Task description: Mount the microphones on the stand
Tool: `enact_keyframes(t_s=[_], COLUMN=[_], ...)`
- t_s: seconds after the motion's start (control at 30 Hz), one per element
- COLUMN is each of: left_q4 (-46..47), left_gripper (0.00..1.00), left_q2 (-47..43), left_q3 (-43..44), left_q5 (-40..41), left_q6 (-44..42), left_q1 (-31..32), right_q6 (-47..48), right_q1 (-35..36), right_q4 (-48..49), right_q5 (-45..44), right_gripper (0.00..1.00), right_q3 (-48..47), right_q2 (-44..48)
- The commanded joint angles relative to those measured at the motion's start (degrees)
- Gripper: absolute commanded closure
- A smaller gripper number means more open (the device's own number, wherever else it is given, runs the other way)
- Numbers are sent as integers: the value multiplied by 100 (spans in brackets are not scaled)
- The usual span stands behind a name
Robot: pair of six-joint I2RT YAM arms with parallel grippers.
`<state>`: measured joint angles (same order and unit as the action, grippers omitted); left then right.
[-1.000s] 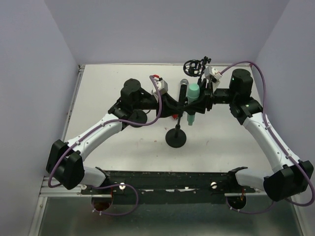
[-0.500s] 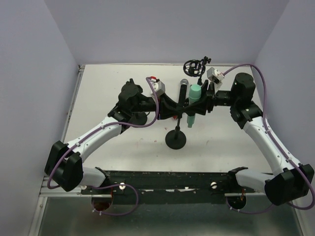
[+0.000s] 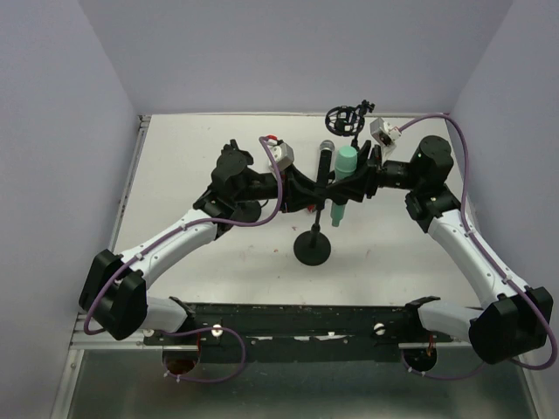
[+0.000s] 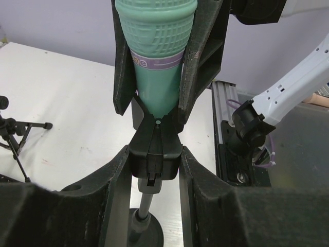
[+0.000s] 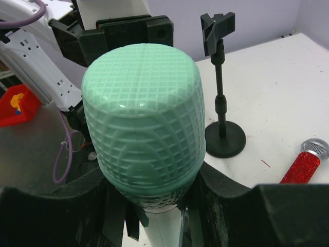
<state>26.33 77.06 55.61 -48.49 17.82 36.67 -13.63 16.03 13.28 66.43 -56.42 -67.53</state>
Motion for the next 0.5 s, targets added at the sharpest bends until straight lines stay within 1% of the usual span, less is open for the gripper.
enact_keyframes(t_s=[0.0, 0.1, 0.13, 0.2, 0.27, 0.37, 0.47], left_q4=[101, 101, 92, 57, 39, 39, -66], left_gripper=[65, 38, 31, 22, 15, 2, 2], left_q2=[-50, -129, -156, -208, -261, -340, -480], left_q3=[-121, -165, -182, -200, -227, -253, -270], left_q5=[208, 278, 296, 314, 340, 349, 340], left_q6=[239, 300, 309, 327, 327, 327, 257], left_q1=[78, 78, 86, 78, 78, 78, 69], right_q6=[96, 308, 360, 431, 449, 457, 554], right_q1=[-12, -4, -12, -47, -74, -109, -153], right_q4=[-167, -404, -466, -598, -642, -677, -870], right_q5=[-25, -34, -43, -34, -17, -8, -25], right_gripper=[91, 82, 76, 66, 57, 43, 28], right_q3=[220, 220, 202, 167, 141, 140, 97], right_q2=[55, 125, 126, 152, 170, 187, 214])
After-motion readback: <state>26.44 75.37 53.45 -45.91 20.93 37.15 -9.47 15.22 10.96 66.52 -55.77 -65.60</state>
